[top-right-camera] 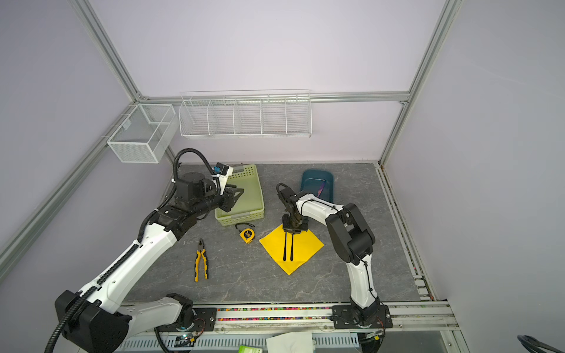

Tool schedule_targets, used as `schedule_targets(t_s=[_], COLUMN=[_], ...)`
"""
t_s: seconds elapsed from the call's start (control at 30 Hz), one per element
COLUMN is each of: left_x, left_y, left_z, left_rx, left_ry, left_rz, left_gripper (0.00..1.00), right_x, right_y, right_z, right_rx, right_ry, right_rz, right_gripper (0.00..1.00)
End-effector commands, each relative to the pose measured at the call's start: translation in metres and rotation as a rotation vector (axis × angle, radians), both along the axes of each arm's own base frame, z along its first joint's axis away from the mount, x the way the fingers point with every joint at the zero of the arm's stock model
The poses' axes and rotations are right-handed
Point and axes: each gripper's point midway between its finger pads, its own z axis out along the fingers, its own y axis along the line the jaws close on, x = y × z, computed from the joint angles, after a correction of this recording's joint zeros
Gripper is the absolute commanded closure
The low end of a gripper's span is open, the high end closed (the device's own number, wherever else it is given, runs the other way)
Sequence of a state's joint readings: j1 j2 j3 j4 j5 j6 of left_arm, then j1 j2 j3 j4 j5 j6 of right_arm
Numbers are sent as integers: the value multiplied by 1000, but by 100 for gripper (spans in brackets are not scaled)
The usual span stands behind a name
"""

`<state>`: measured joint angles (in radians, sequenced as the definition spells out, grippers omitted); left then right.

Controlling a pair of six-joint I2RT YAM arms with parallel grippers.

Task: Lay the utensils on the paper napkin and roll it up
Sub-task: 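Lower the fork onto the napkin next to the spoon with the right gripper, then open the right gripper to release the fork on the napkin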

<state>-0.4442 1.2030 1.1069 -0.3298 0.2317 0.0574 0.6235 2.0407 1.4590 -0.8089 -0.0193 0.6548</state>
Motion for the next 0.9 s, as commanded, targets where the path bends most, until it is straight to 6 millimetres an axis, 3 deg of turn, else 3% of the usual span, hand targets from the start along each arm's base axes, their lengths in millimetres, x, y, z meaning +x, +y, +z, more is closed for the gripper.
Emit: schedule_targets(t_s=[0.0, 0.47, 0.67, 0.87], left_x=[-4, -5, -5, -5], left_y=[3, 4, 4, 4], left_z=[5, 7, 7, 7], left_rx=[4, 5, 4, 4], left_ry=[-22, -28, -29, -28], left_rz=[1, 4, 2, 2], left_gripper=[64, 64, 64, 64], right_x=[0, 0, -2, -1], right_y=[-2, -2, -3, -3], right_z=[1, -2, -6, 3], right_rx=[-27, -31, -33, -27], right_ry=[3, 8, 16, 1], right_rz=[0, 2, -2, -4], right_gripper=[90, 91, 87, 80])
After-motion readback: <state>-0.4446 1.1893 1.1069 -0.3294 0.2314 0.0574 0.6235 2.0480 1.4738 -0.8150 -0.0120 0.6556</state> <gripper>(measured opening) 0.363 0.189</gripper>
